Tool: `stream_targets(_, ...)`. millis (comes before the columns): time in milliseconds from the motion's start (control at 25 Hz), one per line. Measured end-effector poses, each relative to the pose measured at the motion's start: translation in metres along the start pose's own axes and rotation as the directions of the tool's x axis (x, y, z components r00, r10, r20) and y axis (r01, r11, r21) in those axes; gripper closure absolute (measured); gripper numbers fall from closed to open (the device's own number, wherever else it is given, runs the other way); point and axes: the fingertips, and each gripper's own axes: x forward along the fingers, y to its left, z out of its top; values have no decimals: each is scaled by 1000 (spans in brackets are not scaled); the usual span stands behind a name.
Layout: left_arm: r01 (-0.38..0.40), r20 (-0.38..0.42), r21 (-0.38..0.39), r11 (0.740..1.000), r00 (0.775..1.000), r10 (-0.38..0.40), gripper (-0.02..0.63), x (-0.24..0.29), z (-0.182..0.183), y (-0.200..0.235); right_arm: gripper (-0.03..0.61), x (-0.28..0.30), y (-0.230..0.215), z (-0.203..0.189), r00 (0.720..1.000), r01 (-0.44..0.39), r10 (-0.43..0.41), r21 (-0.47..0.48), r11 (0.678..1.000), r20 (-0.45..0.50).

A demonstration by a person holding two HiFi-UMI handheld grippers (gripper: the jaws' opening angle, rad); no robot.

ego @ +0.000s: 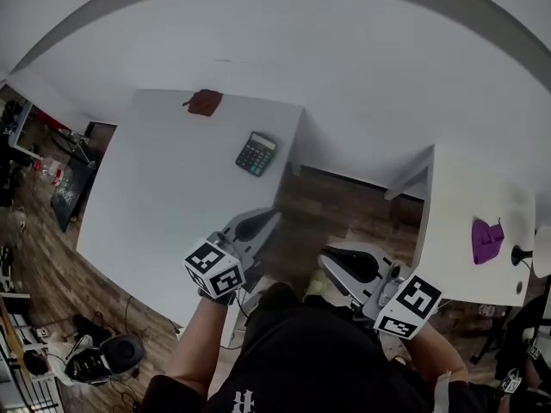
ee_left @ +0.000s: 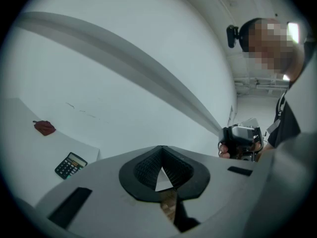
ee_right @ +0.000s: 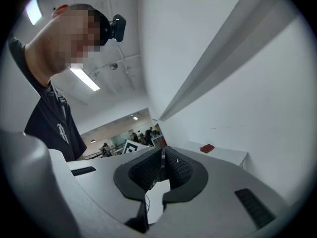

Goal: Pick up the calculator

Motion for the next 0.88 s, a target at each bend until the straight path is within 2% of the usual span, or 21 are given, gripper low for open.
stream_targets(240,-57,-56,-17,998,997,56,607,29,-4,78,566,17,-31,11,999,-46,46,19,999,-7)
stream_targets(520,-80,-141,14,997,987,82,606,61,-14,181,566,48,-74,10,997,-11,14,38,999,-77)
stream_targets(880,-9,-203,-18,1000,979,5,605,97,-29,295,566,110,-129,-3,986,17,5,133,991,-169)
